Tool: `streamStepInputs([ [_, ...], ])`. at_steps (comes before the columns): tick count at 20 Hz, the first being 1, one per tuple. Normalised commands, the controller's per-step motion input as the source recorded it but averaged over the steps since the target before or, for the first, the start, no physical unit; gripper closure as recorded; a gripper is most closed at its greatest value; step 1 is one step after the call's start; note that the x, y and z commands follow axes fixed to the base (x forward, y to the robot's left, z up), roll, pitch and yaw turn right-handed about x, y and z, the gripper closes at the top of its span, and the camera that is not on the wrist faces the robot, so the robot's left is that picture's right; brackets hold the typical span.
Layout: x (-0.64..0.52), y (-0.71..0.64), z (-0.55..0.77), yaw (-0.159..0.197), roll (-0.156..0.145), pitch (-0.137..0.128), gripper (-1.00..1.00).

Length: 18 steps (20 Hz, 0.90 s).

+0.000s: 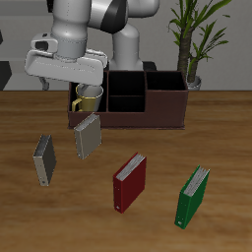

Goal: Place the white-yellow mug into the back desk caddy's left compartment and place the right yellow book into the back desk caddy's right compartment

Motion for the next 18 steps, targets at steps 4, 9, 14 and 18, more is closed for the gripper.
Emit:
streamStepInputs([
  [4,0.29,-0.26,-0.02,-0.055,-0.010,-0.006,-1.00],
  [9,0.22,-0.23,-0.11,-0.036,0.035,0.030,-1.00],
  [14,0.09,-0.12,-0.19,0.029,0.079,0.018,-1.00],
  [18,0.14,-0.11,-0.15,0.038,0.002,0.013,-1.00],
])
